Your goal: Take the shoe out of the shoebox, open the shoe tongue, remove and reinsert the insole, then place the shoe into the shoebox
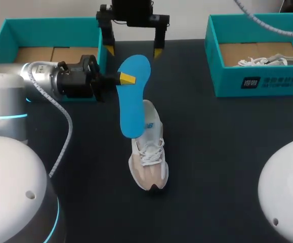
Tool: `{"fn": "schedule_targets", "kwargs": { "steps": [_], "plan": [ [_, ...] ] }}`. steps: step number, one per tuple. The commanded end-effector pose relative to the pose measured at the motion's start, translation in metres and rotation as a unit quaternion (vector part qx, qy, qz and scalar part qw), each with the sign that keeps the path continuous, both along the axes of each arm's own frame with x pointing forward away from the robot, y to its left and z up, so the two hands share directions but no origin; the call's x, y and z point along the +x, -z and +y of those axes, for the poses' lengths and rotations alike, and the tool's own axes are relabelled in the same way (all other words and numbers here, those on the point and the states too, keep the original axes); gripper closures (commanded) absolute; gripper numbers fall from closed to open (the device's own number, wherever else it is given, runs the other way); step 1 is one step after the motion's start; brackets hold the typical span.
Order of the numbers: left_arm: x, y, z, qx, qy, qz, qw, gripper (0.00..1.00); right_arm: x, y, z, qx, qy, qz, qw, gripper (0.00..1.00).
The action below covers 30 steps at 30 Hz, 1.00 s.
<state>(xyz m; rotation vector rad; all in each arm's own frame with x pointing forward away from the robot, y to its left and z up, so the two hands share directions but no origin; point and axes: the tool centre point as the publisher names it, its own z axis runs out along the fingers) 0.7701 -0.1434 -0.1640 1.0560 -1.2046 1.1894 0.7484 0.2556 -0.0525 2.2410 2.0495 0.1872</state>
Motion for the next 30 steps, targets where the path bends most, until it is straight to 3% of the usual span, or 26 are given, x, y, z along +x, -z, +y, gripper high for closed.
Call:
{"fn": "schedule_targets", "kwargs": {
  "steps": [1, 9, 11, 15, 21, 30],
  "plan": [
    [-0.001, 0.000, 0.001, 0.002, 0.000, 0.000, 1.000, 1.00, 0.003, 0.006, -0.002, 0.014, -0.003, 0.002, 1.000, 0.00],
    [-0.001, 0.000, 0.001, 0.002, 0.000, 0.000, 1.000, 1.00, 0.003, 0.013, -0.005, 0.044, -0.010, 0.006, 0.999, 0.00],
    [-0.001, 0.000, 0.001, 0.002, 0.000, 0.000, 1.000, 1.00, 0.001, 0.015, -0.014, 0.106, -0.023, -0.008, 0.994, 0.00],
    [-0.001, 0.000, 0.001, 0.002, 0.000, 0.000, 1.000, 1.00, -0.003, 0.023, -0.032, 0.167, -0.019, -0.014, 0.986, 0.00],
    [-0.001, 0.000, 0.001, 0.002, 0.000, 0.000, 1.000, 1.00, -0.006, 0.035, -0.058, 0.282, -0.042, 0.005, 0.958, 0.00],
    [-0.001, 0.000, 0.001, 0.002, 0.000, 0.000, 1.000, 1.00, -0.006, 0.055, -0.084, 0.387, -0.061, 0.004, 0.920, 0.00]
  ]
}}
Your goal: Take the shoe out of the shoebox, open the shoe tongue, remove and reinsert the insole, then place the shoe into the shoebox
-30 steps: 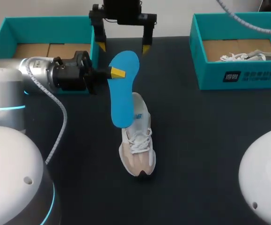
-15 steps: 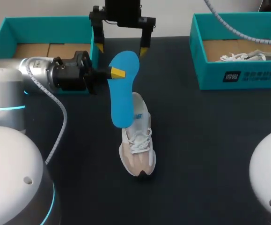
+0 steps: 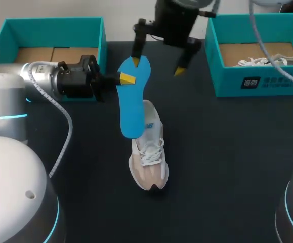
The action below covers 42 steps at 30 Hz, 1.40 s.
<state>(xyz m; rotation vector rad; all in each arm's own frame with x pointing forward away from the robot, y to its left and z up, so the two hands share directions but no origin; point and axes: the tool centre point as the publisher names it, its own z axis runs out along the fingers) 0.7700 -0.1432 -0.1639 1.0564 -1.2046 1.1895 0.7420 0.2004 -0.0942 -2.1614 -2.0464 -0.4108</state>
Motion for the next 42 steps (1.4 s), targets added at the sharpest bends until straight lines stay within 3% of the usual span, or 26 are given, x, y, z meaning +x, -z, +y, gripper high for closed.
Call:
{"fn": "schedule_targets", "kwargs": {
  "steps": [1, 13, 25, 32, 42],
  "plan": [
    [-0.001, 0.000, 0.001, 0.002, 0.000, 0.000, 1.000, 1.00, 0.001, 0.015, -0.031, 0.273, -0.033, -0.011, 0.961, 0.00],
    [-0.001, 0.000, 0.001, 0.002, 0.000, 0.000, 1.000, 1.00, 0.004, 0.032, -0.045, 0.387, -0.044, -0.012, 0.921, 0.00],
    [-0.001, 0.000, 0.001, 0.002, 0.000, 0.000, 1.000, 1.00, 0.007, 0.051, -0.050, 0.464, -0.048, -0.013, 0.884, 0.00],
    [-0.001, 0.000, 0.001, 0.002, 0.000, 0.000, 1.000, 1.00, 0.009, 0.066, -0.052, 0.520, -0.059, -0.026, 0.852, 0.00],
    [-0.001, 0.000, 0.001, 0.002, 0.000, 0.000, 1.000, 1.00, 0.008, 0.073, -0.053, 0.539, -0.068, -0.041, 0.839, 0.00]
  ]
}}
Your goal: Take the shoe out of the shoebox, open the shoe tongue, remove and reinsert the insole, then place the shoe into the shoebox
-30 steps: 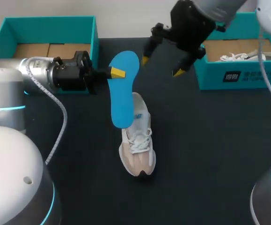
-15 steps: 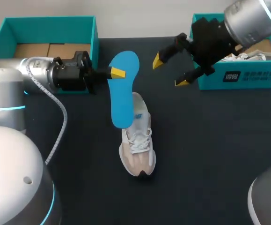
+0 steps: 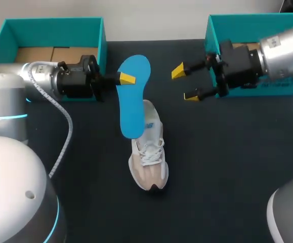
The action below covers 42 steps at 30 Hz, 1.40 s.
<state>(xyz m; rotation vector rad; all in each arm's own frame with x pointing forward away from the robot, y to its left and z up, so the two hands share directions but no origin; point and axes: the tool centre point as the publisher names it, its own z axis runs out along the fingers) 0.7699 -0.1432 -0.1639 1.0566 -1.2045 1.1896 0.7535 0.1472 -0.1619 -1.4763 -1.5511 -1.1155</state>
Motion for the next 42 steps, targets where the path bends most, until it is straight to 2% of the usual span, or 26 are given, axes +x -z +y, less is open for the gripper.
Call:
{"fn": "schedule_targets", "kwargs": {
  "steps": [1, 22, 25, 27, 29, 33, 35, 38, 39, 42],
  "plan": [
    [-0.001, 0.000, 0.001, 0.002, 0.000, 0.000, 1.000, 1.00, -0.003, 0.005, 0.001, 0.128, -0.010, -0.007, 0.992, 0.00],
    [-0.001, 0.000, 0.001, 0.002, 0.000, 0.000, 1.000, 1.00, -0.003, 0.007, 0.000, 0.131, 0.001, -0.012, 0.991, 0.00],
    [0.001, -0.008, 0.002, 0.002, 0.006, -0.108, 0.994, 1.00, -0.003, 0.007, 0.000, 0.131, 0.001, -0.012, 0.991, 0.00],
    [0.004, -0.013, 0.003, 0.018, -0.005, -0.234, 0.972, 1.00, -0.003, 0.007, 0.000, 0.131, 0.001, -0.012, 0.991, 0.00],
    [0.007, -0.017, 0.003, 0.001, -0.024, -0.274, 0.961, 1.00, -0.003, 0.007, 0.000, 0.131, 0.001, -0.012, 0.991, 0.00],
    [0.011, -0.027, 0.007, -0.010, -0.047, -0.388, 0.920, 1.00, -0.003, 0.007, 0.000, 0.131, 0.001, -0.012, 0.991, 0.00],
    [0.010, -0.030, 0.009, -0.012, -0.051, -0.452, 0.891, 1.00, -0.003, 0.007, 0.000, 0.131, 0.001, -0.012, 0.991, 0.00],
    [0.012, -0.030, 0.012, 0.006, -0.056, -0.547, 0.835, 1.00, -0.003, 0.007, 0.000, 0.131, 0.001, -0.012, 0.991, 0.00],
    [0.013, -0.030, 0.012, 0.002, -0.059, -0.561, 0.826, 1.00, -0.003, 0.007, 0.000, 0.131, 0.001, -0.012, 0.991, 0.00],
    [0.018, -0.027, 0.015, 0.001, -0.064, -0.649, 0.758, 1.00, -0.003, 0.007, 0.000, 0.131, 0.001, -0.012, 0.991, 0.00]
  ]
}}
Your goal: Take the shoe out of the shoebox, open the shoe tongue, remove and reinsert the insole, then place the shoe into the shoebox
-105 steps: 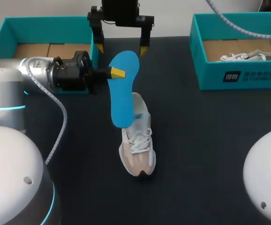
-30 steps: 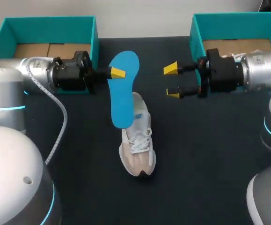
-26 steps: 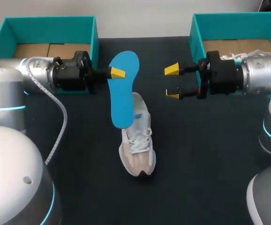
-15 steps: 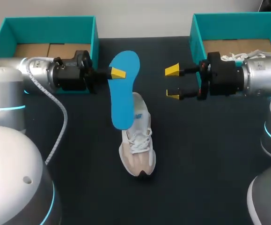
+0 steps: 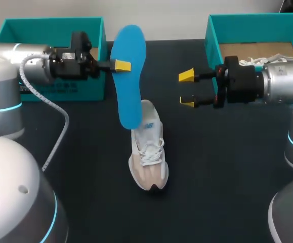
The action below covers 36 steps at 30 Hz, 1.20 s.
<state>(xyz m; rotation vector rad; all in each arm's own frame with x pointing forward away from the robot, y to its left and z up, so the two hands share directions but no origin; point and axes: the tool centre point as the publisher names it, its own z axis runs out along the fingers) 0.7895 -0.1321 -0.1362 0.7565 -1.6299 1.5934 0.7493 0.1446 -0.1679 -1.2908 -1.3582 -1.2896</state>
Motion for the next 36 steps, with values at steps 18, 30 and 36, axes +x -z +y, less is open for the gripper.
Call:
{"fn": "schedule_targets", "kwargs": {
  "steps": [18, 30, 36],
  "plan": [
    [0.007, -0.013, 0.005, -0.012, -0.008, -0.631, 0.776, 1.00, 0.001, 0.001, 0.002, -0.001, 0.000, 0.000, 1.000, 0.00],
    [0.007, -0.013, 0.005, -0.012, -0.008, -0.631, 0.776, 1.00, 0.001, 0.001, 0.002, -0.001, 0.000, 0.000, 1.000, 0.00],
    [0.014, -0.009, 0.007, -0.012, -0.023, -0.682, 0.731, 1.00, 0.001, 0.001, 0.002, -0.001, 0.000, 0.000, 1.000, 0.00]
  ]
}}
